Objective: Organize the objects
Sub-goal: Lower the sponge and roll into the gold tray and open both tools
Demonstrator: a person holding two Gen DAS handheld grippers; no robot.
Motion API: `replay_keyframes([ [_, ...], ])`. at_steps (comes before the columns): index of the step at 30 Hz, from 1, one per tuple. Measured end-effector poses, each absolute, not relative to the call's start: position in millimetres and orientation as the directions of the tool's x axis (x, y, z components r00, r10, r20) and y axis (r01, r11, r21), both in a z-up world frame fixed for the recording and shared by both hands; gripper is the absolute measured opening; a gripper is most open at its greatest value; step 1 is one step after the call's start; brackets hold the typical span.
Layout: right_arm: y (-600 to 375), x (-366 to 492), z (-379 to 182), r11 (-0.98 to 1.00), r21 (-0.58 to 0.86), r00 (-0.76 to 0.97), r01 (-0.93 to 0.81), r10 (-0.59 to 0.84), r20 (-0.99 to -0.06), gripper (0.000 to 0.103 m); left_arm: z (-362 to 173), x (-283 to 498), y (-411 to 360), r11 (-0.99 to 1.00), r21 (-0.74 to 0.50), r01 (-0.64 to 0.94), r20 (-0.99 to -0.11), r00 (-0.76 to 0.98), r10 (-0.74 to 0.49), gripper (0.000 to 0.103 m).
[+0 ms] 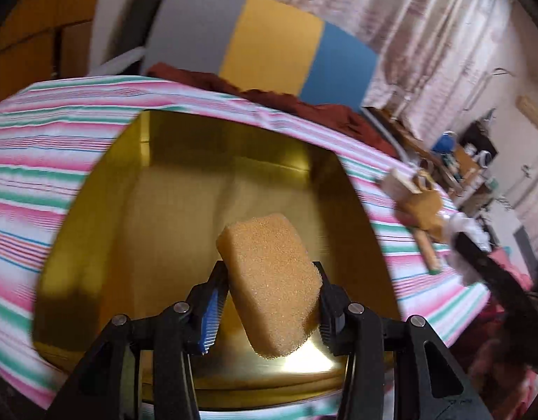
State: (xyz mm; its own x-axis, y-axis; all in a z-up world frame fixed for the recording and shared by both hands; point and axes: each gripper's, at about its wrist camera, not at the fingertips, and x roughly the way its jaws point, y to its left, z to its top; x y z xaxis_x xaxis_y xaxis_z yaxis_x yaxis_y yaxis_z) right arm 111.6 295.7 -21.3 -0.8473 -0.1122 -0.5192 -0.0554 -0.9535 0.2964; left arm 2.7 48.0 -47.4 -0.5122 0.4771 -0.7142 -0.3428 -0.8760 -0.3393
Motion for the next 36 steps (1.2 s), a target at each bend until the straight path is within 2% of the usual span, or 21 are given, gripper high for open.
replay_keyframes([
  [8,242,96,-22,-0.954,0.29,-0.799,0.072,-0.229,-0.556,0.037,-68,-12,17,-0.926,-0.285,-0.249,-0.785,-0.494,0.374,0.051],
  [11,230,91,-28,-0.953,0.287,-0.773,0.1,-0.256,-0.581,0.037,-67,-14,7,-0.931,-0.29,-0.221,-0.794,-0.488,0.364,0.065],
  [13,223,86,-32,-0.951,0.285,-0.753,0.117,-0.273,-0.599,0.037,-64,-11,-4,-0.924,-0.324,-0.201,-0.782,-0.493,0.381,0.069],
  [15,215,82,-37,-0.95,0.286,-0.733,0.129,-0.285,-0.618,0.037,-60,-9,-14,-0.928,-0.335,-0.164,-0.782,-0.5,0.371,0.087],
  [21,197,73,-47,-0.943,0.289,-0.685,0.163,-0.319,-0.655,0.037,-38,0,-43,-0.894,-0.439,-0.086,-0.718,-0.565,0.407,0.087],
  [28,168,50,-65,-0.937,0.296,-0.604,0.185,-0.346,-0.718,0.037,-10,6,-57,-0.926,-0.375,-0.048,-0.672,-0.674,0.308,0.091],
  [36,139,30,-81,-0.925,0.319,-0.526,0.207,-0.381,-0.761,0.041,-6,9,-67,-0.925,-0.38,-0.023,-0.661,-0.692,0.289,0.091],
])
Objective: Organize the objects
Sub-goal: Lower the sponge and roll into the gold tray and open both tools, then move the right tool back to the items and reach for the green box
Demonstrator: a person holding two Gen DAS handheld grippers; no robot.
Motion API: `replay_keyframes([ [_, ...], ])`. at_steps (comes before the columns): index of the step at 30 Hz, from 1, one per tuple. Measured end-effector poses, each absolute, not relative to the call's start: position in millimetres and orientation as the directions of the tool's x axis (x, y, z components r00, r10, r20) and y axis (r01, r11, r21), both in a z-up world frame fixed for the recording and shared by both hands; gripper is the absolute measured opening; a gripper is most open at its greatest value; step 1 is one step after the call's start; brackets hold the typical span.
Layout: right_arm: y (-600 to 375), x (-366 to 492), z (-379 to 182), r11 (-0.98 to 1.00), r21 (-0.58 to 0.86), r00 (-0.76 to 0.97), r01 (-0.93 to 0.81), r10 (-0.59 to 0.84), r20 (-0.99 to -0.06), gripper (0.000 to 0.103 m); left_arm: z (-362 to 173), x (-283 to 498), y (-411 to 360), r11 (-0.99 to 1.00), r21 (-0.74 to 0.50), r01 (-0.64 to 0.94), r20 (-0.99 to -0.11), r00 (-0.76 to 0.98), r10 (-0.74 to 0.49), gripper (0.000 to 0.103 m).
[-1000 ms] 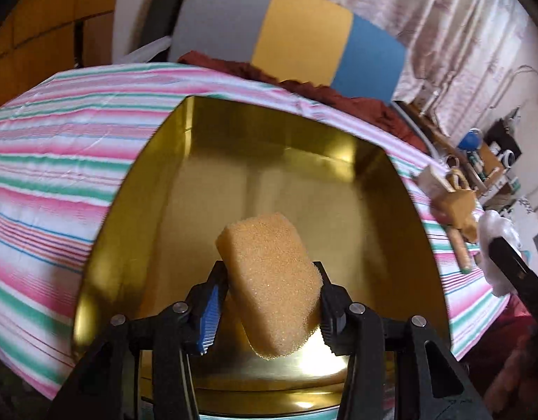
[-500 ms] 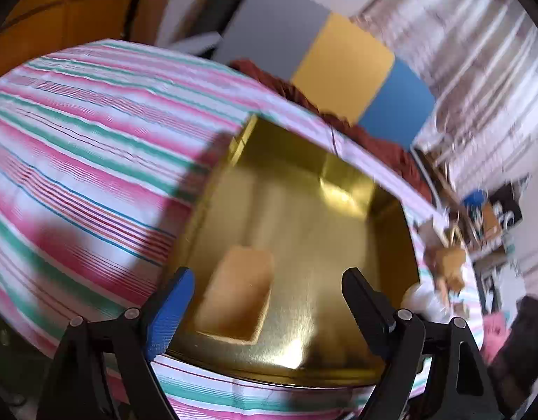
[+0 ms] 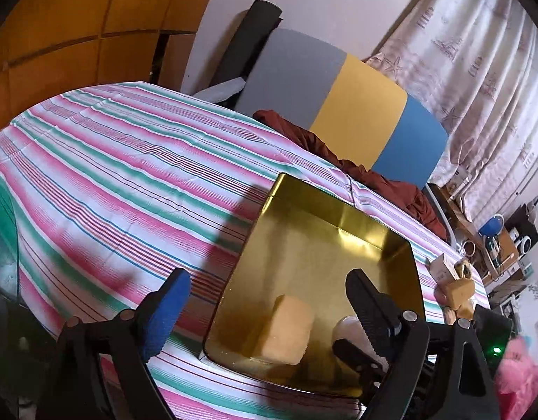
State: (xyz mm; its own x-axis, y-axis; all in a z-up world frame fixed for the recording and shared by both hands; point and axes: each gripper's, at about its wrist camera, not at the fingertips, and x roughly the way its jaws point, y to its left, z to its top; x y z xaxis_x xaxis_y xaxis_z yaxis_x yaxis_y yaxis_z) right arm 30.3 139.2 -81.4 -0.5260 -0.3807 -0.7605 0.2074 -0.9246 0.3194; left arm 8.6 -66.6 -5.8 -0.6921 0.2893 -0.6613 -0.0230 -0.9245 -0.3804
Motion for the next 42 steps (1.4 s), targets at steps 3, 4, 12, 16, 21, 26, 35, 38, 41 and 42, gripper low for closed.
replay_keyframes([
  [3,137,31,-82,-0.92,0.329,-0.518,0.214,-0.392,-0.76,0.047,-6,9,-69,-0.923,-0.385,-0.011,-0.662,-0.694,0.284,0.092],
  [4,137,32,-82,-0.921,0.326,-0.523,0.213,-0.389,-0.758,0.048,-7,9,-69,-0.923,-0.385,-0.008,-0.664,-0.692,0.283,0.092],
  [12,158,44,-69,-0.92,0.345,-0.577,0.185,-0.385,-0.72,0.048,-13,13,-51,-0.925,-0.379,-0.042,-0.676,-0.67,0.307,0.092],
  [16,176,48,-56,-0.929,0.335,-0.634,0.157,-0.355,-0.688,0.048,-13,15,-39,-0.925,-0.372,-0.074,-0.679,-0.658,0.326,0.094],
  [21,204,55,-40,-0.942,0.32,-0.698,0.1,-0.296,-0.652,0.048,-12,18,-19,-0.925,-0.362,-0.119,-0.687,-0.637,0.35,0.094],
  [26,240,60,-35,-0.946,0.323,-0.732,0.025,-0.237,-0.639,0.048,-11,23,4,-0.913,-0.372,-0.168,-0.688,-0.611,0.392,0.094],
  [35,321,84,-54,-0.93,0.324,-0.735,-0.174,-0.096,-0.671,0.048,-5,41,66,-0.871,-0.359,-0.336,-0.681,-0.544,0.49,0.098],
  [38,350,100,-63,-0.913,0.32,-0.73,-0.252,-0.038,-0.682,0.048,-4,50,92,-0.844,-0.353,-0.404,-0.68,-0.51,0.528,0.099],
  [41,382,108,-76,-0.896,0.305,-0.71,-0.324,0.017,-0.704,0.048,-4,58,116,-0.811,-0.36,-0.462,-0.683,-0.462,0.566,0.099],
  [42,391,110,-79,-0.888,0.303,-0.704,-0.347,0.033,-0.709,0.048,-5,61,124,-0.799,-0.362,-0.48,-0.686,-0.443,0.577,0.099],
])
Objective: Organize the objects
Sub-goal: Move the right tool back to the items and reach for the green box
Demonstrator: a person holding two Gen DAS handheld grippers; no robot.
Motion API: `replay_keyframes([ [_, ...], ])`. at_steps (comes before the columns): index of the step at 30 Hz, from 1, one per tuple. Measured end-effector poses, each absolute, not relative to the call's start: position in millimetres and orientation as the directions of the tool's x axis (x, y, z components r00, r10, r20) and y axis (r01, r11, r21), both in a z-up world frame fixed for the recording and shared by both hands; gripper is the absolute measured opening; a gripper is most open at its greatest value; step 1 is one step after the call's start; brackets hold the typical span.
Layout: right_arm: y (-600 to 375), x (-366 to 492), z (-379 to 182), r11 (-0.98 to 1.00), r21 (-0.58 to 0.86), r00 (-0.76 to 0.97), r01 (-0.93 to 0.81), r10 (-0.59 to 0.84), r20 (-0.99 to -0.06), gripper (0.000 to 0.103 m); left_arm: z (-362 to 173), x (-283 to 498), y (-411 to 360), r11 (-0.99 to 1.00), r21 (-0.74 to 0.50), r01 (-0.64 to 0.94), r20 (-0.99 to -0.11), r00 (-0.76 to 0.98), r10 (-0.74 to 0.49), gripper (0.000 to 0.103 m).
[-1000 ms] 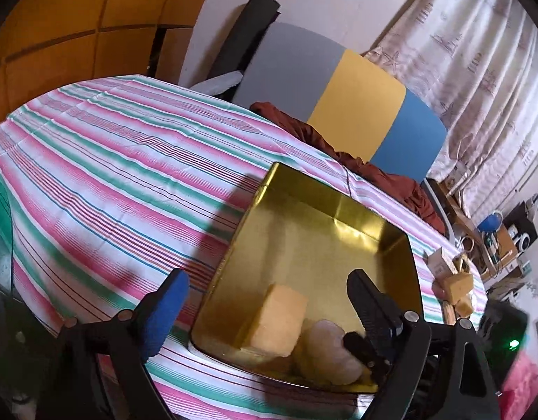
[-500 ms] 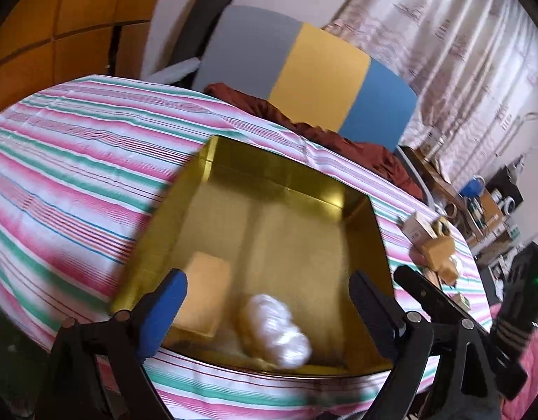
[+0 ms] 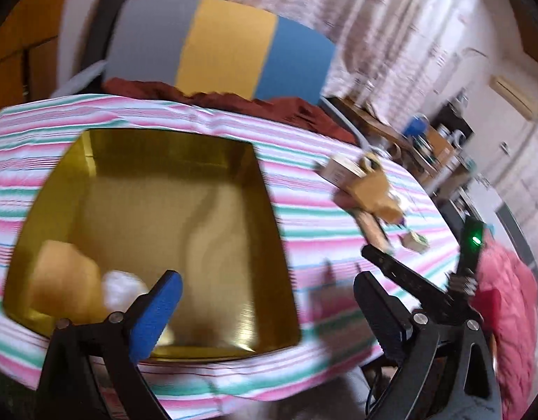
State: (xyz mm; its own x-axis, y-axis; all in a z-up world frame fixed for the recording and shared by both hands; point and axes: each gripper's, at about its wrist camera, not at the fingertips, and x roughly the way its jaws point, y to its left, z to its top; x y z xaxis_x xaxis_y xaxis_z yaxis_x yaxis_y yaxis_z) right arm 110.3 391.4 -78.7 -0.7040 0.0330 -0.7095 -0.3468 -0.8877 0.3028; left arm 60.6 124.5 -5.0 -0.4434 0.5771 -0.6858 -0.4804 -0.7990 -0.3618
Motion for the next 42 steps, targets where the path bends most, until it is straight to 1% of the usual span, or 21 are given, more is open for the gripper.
replay_keyframes([
  [6,455,114,-82,-0.846,0.289,-0.698,-0.448,0.129,-0.704,0.048,-6,72,162,-0.761,-0.343,-0.55,-0.705,-0.385,0.596,0.099],
  [10,484,96,-89,-0.843,0.276,-0.686,-0.461,0.141,-0.714,0.048,-8,77,173,-0.752,-0.34,-0.565,-0.717,-0.362,0.596,0.099],
  [14,494,73,-103,-0.846,0.288,-0.656,-0.449,0.094,-0.749,0.048,-6,79,180,-0.756,-0.316,-0.573,-0.725,-0.368,0.582,0.099],
  [15,490,70,-106,-0.847,0.298,-0.656,-0.439,0.076,-0.751,0.051,-6,79,181,-0.757,-0.316,-0.572,-0.725,-0.369,0.581,0.099],
  [22,434,72,-107,-0.901,0.353,-0.692,-0.253,-0.087,-0.717,0.051,-5,74,192,-0.762,-0.301,-0.573,-0.733,-0.373,0.569,0.099],
  [25,428,85,-104,-0.908,0.345,-0.703,-0.237,-0.085,-0.706,0.051,-5,76,199,-0.758,-0.288,-0.585,-0.736,-0.371,0.566,0.099],
  [27,437,96,-102,-0.901,0.341,-0.713,-0.269,-0.052,-0.699,0.051,-5,78,205,-0.753,-0.283,-0.594,-0.736,-0.369,0.567,0.099],
  [30,470,116,-99,-0.852,0.359,-0.725,-0.38,0.034,-0.688,0.051,-7,79,214,-0.746,-0.275,-0.607,-0.741,-0.361,0.567,0.099],
  [32,499,132,-95,-0.787,0.345,-0.705,-0.512,0.155,-0.692,0.051,-10,80,222,-0.741,-0.27,-0.615,-0.744,-0.355,0.566,0.099],
  [34,524,140,-92,-0.702,0.362,-0.678,-0.613,0.233,-0.697,0.051,-11,81,228,-0.738,-0.262,-0.622,-0.745,-0.356,0.564,0.099],
  [36,548,144,-93,-0.603,0.406,-0.649,-0.687,0.256,-0.717,0.051,-13,82,234,-0.732,-0.259,-0.63,-0.746,-0.351,0.566,0.099],
  [39,578,144,-101,-0.451,0.522,-0.657,-0.724,0.218,-0.722,0.051,-14,83,239,-0.731,-0.248,-0.636,-0.746,-0.356,0.563,0.099],
  [42,593,130,-104,-0.392,0.548,-0.652,-0.739,0.215,-0.727,0.052,-14,84,242,-0.73,-0.24,-0.64,-0.744,-0.361,0.562,0.099],
])
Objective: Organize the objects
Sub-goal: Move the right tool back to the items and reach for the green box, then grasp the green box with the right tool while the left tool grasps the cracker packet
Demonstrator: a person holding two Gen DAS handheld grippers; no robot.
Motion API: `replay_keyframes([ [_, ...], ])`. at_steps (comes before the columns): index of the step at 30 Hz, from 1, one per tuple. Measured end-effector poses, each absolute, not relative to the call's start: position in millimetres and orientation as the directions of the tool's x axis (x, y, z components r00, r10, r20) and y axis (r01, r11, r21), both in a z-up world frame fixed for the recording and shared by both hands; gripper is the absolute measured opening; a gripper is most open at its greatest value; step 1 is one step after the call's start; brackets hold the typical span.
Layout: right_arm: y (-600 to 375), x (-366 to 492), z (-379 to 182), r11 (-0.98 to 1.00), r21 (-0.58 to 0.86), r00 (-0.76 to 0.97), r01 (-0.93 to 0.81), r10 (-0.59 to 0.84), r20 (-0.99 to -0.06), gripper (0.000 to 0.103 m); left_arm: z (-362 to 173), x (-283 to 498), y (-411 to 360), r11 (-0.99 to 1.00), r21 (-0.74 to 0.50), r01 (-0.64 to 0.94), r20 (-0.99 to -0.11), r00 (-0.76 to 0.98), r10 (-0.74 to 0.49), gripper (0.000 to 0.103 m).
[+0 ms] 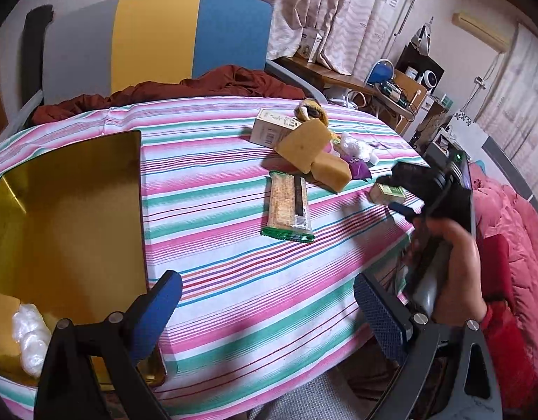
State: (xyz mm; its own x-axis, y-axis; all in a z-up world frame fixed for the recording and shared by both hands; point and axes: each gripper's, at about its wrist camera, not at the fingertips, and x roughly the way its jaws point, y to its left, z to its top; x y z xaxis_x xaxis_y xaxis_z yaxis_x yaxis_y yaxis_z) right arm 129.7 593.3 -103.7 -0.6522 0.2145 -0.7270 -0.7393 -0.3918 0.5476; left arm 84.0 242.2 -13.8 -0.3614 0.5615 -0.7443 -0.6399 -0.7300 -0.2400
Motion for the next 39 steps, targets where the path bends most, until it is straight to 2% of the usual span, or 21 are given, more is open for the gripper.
replay_keyframes([
  [5,606,101,-104,-0.404,0.456,-0.577,-0.793,0.258,-0.775,0.052,-15,83,245,-0.733,-0.228,-0.641,-0.749,-0.366,0.553,0.099],
  [9,611,97,-104,-0.419,0.424,-0.559,-0.803,0.284,-0.779,0.05,-17,82,249,-0.735,-0.224,-0.639,-0.753,-0.365,0.547,0.099],
  [14,627,121,-108,-0.319,0.517,-0.598,-0.794,0.262,-0.757,0.051,-20,81,255,-0.735,-0.229,-0.638,-0.757,-0.358,0.547,0.099],
  [17,636,120,-103,-0.3,0.452,-0.535,-0.84,0.314,-0.785,0.051,-21,80,259,-0.73,-0.234,-0.642,-0.76,-0.348,0.549,0.099],
  [20,639,117,-94,-0.288,0.472,-0.548,-0.833,0.32,-0.773,0.051,-22,82,263,-0.725,-0.233,-0.648,-0.758,-0.346,0.553,0.099],
  [26,651,86,-92,-0.297,0.323,-0.414,-0.899,0.331,-0.848,0.051,-21,82,268,-0.73,-0.228,-0.645,-0.764,-0.346,0.544,0.099],
  [35,651,116,-95,-0.327,0.354,-0.462,-0.876,0.362,-0.81,0.051,-19,71,279,-0.742,-0.213,-0.636,-0.762,-0.368,0.533,0.1],
  [39,646,138,-101,-0.338,0.441,-0.54,-0.831,0.304,-0.785,0.051,-22,60,299,-0.753,-0.202,-0.626,-0.763,-0.381,0.522,0.101],
])
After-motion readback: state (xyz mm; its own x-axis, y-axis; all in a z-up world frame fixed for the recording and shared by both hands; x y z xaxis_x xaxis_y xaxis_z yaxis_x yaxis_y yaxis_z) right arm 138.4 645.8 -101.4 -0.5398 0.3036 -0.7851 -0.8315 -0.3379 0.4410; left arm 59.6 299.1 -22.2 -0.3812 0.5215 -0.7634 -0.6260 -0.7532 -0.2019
